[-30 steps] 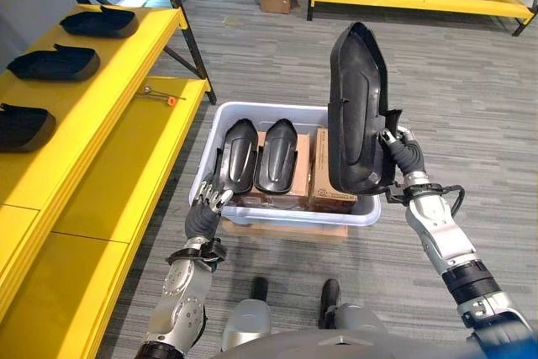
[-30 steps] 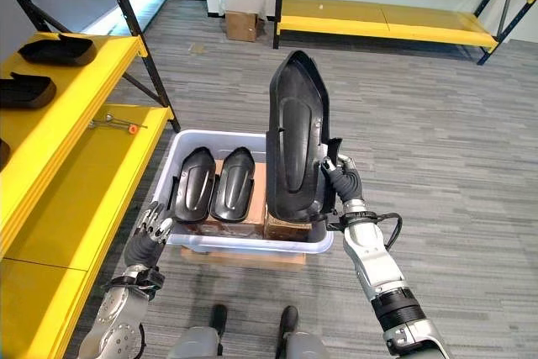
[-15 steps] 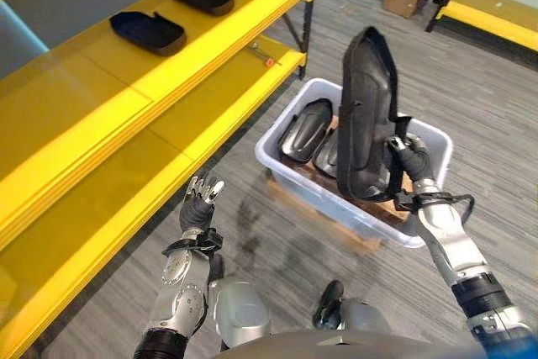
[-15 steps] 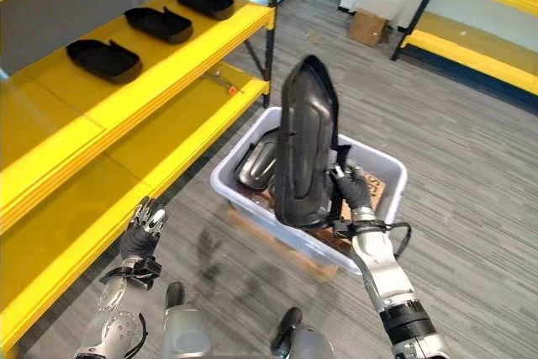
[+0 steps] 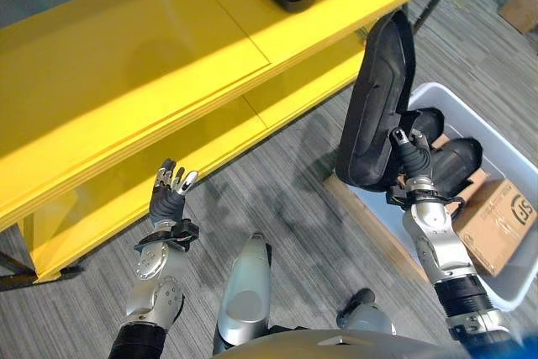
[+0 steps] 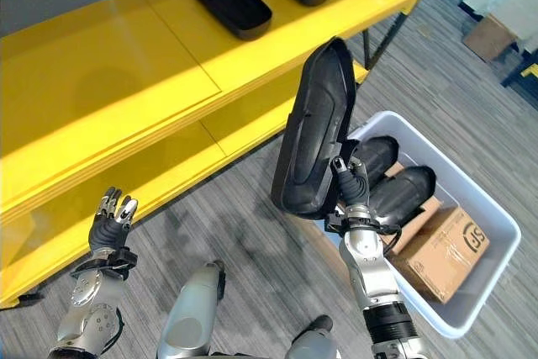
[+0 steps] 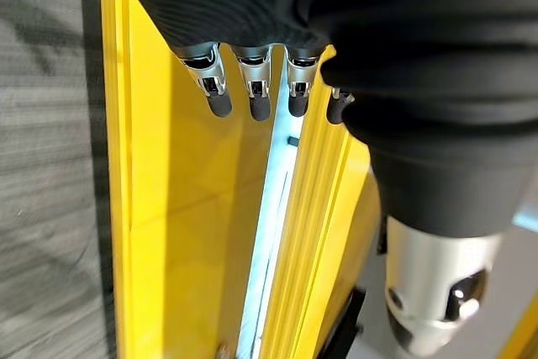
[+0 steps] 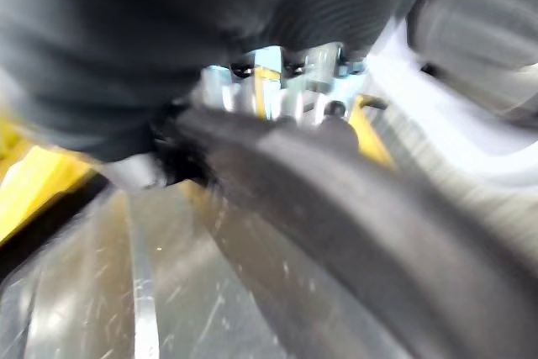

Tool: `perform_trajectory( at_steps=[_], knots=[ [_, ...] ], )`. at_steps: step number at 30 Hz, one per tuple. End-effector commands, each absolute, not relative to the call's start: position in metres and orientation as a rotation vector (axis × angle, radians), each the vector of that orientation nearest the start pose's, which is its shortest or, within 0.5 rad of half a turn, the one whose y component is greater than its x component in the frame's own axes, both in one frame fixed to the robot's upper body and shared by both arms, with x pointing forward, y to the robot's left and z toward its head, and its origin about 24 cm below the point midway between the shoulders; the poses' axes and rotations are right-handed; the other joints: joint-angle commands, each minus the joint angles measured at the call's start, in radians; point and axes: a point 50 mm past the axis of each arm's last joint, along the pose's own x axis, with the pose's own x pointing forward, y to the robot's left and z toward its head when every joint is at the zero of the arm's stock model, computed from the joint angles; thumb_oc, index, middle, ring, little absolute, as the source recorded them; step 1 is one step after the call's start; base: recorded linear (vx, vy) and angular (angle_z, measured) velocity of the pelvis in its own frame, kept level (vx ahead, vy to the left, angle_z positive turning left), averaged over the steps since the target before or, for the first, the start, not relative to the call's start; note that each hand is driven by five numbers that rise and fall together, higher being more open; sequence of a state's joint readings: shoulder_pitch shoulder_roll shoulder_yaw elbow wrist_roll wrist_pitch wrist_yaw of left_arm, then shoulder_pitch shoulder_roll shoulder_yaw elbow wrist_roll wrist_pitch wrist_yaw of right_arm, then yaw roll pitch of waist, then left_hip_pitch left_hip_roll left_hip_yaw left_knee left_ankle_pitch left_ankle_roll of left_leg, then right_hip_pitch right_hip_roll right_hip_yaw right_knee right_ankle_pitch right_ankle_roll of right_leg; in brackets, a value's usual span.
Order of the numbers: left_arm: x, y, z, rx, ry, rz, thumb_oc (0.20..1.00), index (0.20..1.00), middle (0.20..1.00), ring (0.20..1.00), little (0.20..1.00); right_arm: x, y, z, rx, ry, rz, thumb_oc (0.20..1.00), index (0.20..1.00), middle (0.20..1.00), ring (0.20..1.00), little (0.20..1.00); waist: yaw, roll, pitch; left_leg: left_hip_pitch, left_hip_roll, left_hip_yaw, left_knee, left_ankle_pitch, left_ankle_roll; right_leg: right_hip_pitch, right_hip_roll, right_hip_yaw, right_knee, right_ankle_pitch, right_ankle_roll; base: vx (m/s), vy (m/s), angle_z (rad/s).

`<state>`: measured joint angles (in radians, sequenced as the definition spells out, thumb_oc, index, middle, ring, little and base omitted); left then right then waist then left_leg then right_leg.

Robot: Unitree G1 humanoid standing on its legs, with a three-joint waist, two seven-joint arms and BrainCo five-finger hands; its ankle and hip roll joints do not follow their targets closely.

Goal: Move parts from the plastic box to the shelf.

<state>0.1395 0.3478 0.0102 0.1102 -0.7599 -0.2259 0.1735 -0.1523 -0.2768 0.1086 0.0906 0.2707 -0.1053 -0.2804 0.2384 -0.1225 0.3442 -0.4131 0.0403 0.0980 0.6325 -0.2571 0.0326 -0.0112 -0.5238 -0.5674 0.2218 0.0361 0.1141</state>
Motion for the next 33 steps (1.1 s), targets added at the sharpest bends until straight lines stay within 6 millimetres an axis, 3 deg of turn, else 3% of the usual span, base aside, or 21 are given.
perform_trajectory(
  at_steps=[1, 2, 3, 6, 8, 10, 12, 16, 21, 26, 29, 31, 33],
  knots=[
    [0.216, 0.257, 0.044, -0.326, -0.107, 0.341, 1.0, 1.0, 1.0, 1.0, 1.0, 0.28, -0.182, 0.112, -0.018, -0.347, -0.104, 0.2, 0.2, 0.2, 0.2, 0.2, -0.012, 0.043, -0.058, 0.019, -0.021, -0.045, -0.169, 0.095, -0.003, 0.05, -0.053, 0.046, 0.139, 0.257, 0.101, 0.17, 0.475, 0.56],
    [0.216, 0.257, 0.044, -0.325, -0.108, 0.339, 1.0, 1.0, 1.0, 1.0, 1.0, 0.281, -0.18, 0.111, -0.02, -0.347, -0.096, 0.2, 0.2, 0.2, 0.2, 0.2, -0.021, 0.055, -0.057, 0.037, -0.039, -0.048, -0.201, 0.103, 0.016, 0.016, -0.059, 0.088, 0.181, 0.26, 0.095, 0.15, 0.485, 0.74],
    [0.219, 0.254, 0.045, -0.305, -0.109, 0.314, 1.0, 1.0, 1.0, 1.0, 1.0, 0.277, -0.18, 0.109, -0.015, -0.342, -0.09, 0.2, 0.2, 0.2, 0.2, 0.2, -0.067, 0.077, -0.054, 0.086, -0.074, -0.076, -0.297, 0.15, 0.041, -0.078, 0.024, 0.231, 0.226, 0.215, 0.044, 0.16, 0.414, 0.69],
    [0.227, 0.243, 0.044, -0.309, -0.104, 0.263, 1.0, 1.0, 1.0, 1.0, 1.0, 0.27, -0.187, 0.104, -0.011, -0.328, -0.092, 0.2, 0.2, 0.2, 0.2, 0.2, -0.142, 0.099, -0.031, 0.147, -0.114, -0.137, -0.357, 0.177, 0.031, -0.203, 0.156, 0.355, 0.221, 0.09, 0.007, 0.16, 0.179, 1.1],
    [0.235, 0.234, 0.047, -0.315, -0.114, 0.231, 1.0, 1.0, 1.0, 1.0, 1.0, 0.268, -0.19, 0.1, 0.022, -0.313, -0.108, 0.2, 0.2, 0.2, 0.2, 0.2, -0.195, 0.087, 0.007, 0.186, -0.141, -0.201, -0.339, 0.155, 0.017, -0.277, 0.238, 0.434, 0.137, 0.043, 0.017, 0.17, -0.101, 1.49],
    [0.237, 0.231, 0.047, -0.315, -0.113, 0.214, 1.0, 1.0, 1.0, 1.0, 1.0, 0.267, -0.191, 0.099, 0.025, -0.31, -0.112, 0.2, 0.2, 0.2, 0.2, 0.2, -0.215, 0.073, 0.008, 0.194, -0.154, -0.226, -0.322, 0.139, 0.012, -0.288, 0.265, 0.49, 0.067, 0.067, 0.032, 0.15, -0.165, 1.53],
    [0.232, 0.231, 0.041, -0.318, -0.093, 0.223, 1.0, 1.0, 1.0, 1.0, 1.0, 0.265, -0.191, 0.096, 0.041, -0.296, -0.1, 0.2, 0.2, 0.2, 0.2, 0.2, -0.218, 0.037, -0.004, 0.209, -0.168, -0.239, -0.288, 0.104, 0.005, -0.227, 0.286, 0.506, -0.03, 0.074, 0.041, 0.17, -0.21, 1.64],
    [0.224, 0.236, 0.035, -0.305, -0.062, 0.227, 1.0, 1.0, 1.0, 1.0, 1.0, 0.264, -0.195, 0.091, 0.03, -0.271, -0.084, 0.2, 0.2, 0.2, 0.2, 0.2, -0.208, 0.022, -0.06, 0.244, -0.121, -0.28, -0.344, 0.115, -0.022, -0.164, 0.331, 0.488, -0.056, 0.017, 0.026, 0.13, -0.262, 0.08],
    [0.218, 0.236, 0.032, -0.314, -0.044, 0.222, 1.0, 1.0, 1.0, 1.0, 1.0, 0.261, -0.199, 0.088, 0.025, -0.256, -0.079, 0.2, 0.2, 0.2, 0.2, 0.2, -0.203, 0.018, -0.089, 0.28, -0.081, -0.32, -0.395, 0.134, -0.049, -0.127, 0.363, 0.461, -0.066, -0.022, 0.004, 0.07, -0.232, 0.12],
    [0.207, 0.237, 0.024, -0.34, -0.013, 0.238, 1.0, 1.0, 1.0, 1.0, 1.0, 0.263, -0.2, 0.091, 0.003, -0.265, -0.06, 0.2, 0.2, 0.2, 0.2, 0.2, -0.184, 0.022, -0.122, 0.308, -0.017, -0.379, -0.483, 0.199, -0.09, -0.076, 0.407, 0.41, -0.107, -0.055, -0.027, 0.02, -0.192, 0.01],
    [0.207, 0.235, 0.023, -0.345, -0.013, 0.234, 1.0, 1.0, 1.0, 1.0, 1.0, 0.264, -0.201, 0.092, 0.003, -0.272, -0.059, 0.2, 0.2, 0.2, 0.2, 0.2, -0.179, 0.026, -0.122, 0.298, -0.012, -0.399, -0.494, 0.221, -0.098, -0.07, 0.41, 0.391, -0.112, -0.061, -0.034, -0.02, -0.116, 0.3],
    [0.21, 0.233, 0.023, -0.353, -0.012, 0.223, 1.0, 1.0, 1.0, 1.0, 1.0, 0.263, -0.205, 0.093, -0.005, -0.277, -0.071, 0.2, 0.2, 0.2, 0.2, 0.2, -0.184, 0.03, -0.117, 0.266, -0.004, -0.373, -0.466, 0.226, -0.11, -0.063, 0.395, 0.354, -0.101, -0.076, -0.042, -0.04, -0.045, 0.41],
    [0.215, 0.229, 0.025, -0.357, -0.021, 0.208, 1.0, 1.0, 1.0, 1.0, 1.0, 0.264, -0.209, 0.096, -0.021, -0.286, -0.092, 0.2, 0.2, 0.2, 0.2, 0.2, -0.2, 0.032, -0.103, 0.234, 0.056, -0.263, -0.439, 0.244, -0.113, -0.061, 0.369, 0.321, -0.074, -0.09, -0.045, -0.07, 0.054, 0.66]
  ],
)
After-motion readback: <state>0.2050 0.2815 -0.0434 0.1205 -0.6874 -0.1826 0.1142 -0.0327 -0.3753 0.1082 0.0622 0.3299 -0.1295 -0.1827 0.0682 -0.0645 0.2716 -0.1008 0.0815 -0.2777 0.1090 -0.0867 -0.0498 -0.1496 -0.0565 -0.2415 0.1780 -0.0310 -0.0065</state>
